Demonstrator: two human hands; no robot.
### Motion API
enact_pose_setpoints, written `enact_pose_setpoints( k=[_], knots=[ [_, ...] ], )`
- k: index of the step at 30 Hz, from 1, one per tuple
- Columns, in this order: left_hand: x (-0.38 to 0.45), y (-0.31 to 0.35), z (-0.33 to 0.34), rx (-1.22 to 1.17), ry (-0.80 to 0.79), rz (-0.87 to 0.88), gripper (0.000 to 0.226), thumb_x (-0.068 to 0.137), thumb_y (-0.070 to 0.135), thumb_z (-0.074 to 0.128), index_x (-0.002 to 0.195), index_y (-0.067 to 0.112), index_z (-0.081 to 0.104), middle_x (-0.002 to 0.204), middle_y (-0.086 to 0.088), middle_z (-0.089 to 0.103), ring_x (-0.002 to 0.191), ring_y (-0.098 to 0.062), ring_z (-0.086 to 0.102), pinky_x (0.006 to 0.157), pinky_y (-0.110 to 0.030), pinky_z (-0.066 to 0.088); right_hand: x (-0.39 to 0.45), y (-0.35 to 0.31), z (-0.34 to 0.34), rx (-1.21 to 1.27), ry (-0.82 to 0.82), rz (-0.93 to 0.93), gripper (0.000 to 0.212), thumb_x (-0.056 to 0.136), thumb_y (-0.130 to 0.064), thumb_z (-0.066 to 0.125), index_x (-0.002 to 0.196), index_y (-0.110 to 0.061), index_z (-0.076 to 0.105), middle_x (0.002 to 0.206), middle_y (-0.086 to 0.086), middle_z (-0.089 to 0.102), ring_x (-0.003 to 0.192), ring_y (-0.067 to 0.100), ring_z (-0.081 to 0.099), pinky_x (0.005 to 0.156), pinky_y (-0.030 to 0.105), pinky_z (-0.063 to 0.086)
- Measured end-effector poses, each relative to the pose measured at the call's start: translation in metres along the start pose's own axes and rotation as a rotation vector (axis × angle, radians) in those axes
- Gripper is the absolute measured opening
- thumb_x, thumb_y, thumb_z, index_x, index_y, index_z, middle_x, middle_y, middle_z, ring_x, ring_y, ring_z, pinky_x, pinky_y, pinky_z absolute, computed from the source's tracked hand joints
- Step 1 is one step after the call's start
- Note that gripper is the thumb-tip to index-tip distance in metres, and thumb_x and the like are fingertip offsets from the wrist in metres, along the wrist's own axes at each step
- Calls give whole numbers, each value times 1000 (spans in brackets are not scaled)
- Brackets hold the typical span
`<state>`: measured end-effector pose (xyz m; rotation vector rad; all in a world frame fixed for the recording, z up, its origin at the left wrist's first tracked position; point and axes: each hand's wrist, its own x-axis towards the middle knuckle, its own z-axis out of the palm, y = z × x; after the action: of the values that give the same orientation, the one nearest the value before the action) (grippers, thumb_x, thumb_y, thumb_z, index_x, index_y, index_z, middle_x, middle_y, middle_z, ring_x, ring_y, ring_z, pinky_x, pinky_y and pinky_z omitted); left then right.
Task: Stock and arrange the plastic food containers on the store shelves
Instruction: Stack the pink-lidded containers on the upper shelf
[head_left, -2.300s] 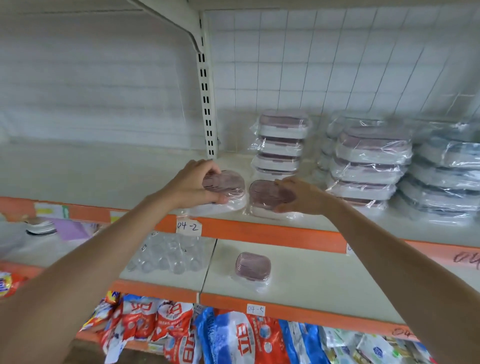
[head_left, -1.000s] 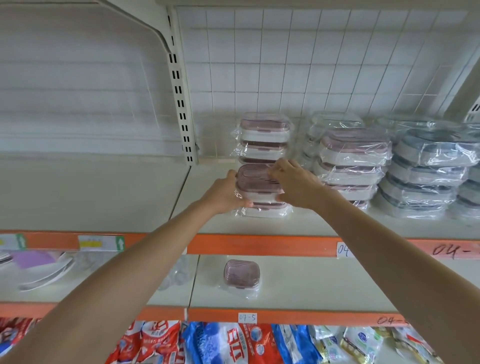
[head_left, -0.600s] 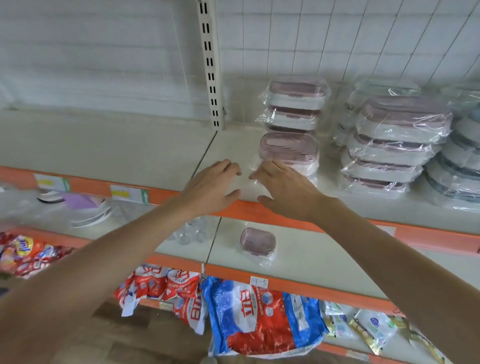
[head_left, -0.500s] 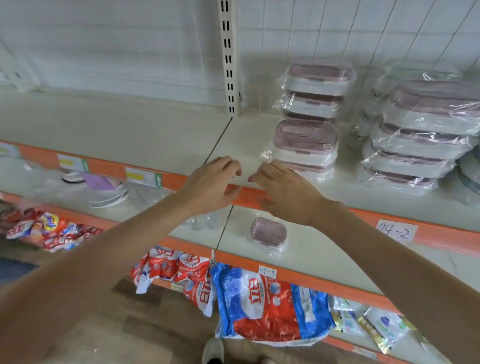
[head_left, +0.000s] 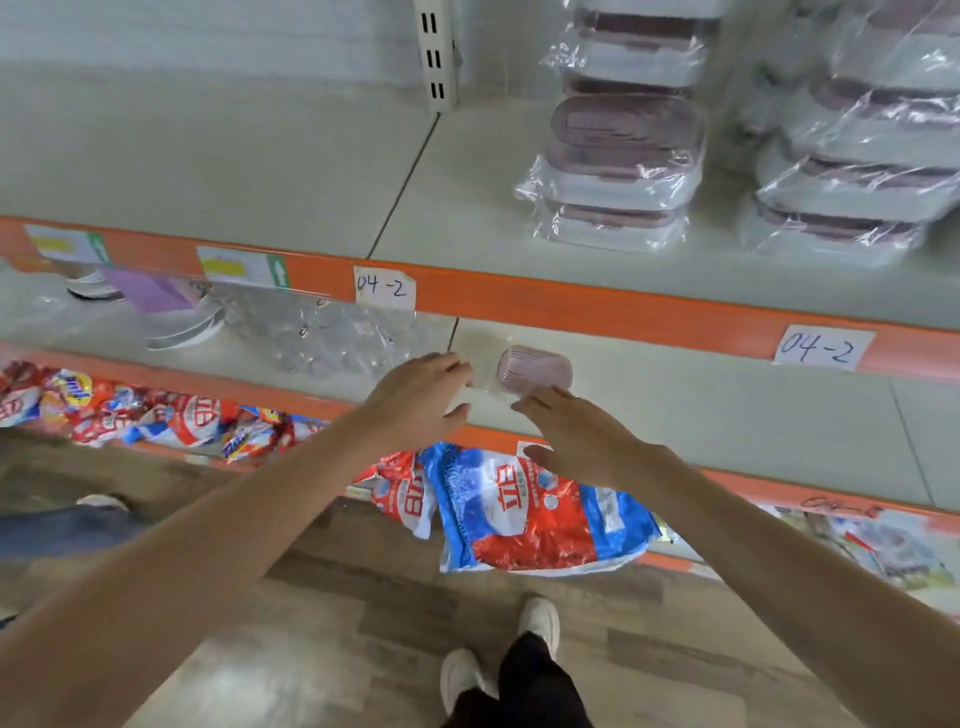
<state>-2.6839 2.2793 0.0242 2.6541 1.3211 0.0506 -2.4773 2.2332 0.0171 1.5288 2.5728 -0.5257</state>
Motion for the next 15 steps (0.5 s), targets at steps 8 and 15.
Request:
enact_pose_setpoints(
  k=[8, 15],
  knots=[
    [32, 1, 97, -57, -98, 0, 40, 90, 24, 54, 127, 9, 51, 122, -7, 53, 111, -23, 51, 90, -38, 45, 13, 52, 87, 134, 107, 268, 67, 89, -31, 60, 143, -7, 29, 142, 9, 34, 128, 26, 32, 103, 40, 35],
    [61, -14, 156, -177, 15, -87, 36, 90, 23, 54, 123, 10, 54, 119, -7, 56, 111, -22, 52, 85, -33, 43, 73, 88, 126, 69, 278, 278, 78, 83, -35, 67, 143, -5, 27, 148, 10, 25, 133, 29, 25, 106, 40, 29]
  ],
)
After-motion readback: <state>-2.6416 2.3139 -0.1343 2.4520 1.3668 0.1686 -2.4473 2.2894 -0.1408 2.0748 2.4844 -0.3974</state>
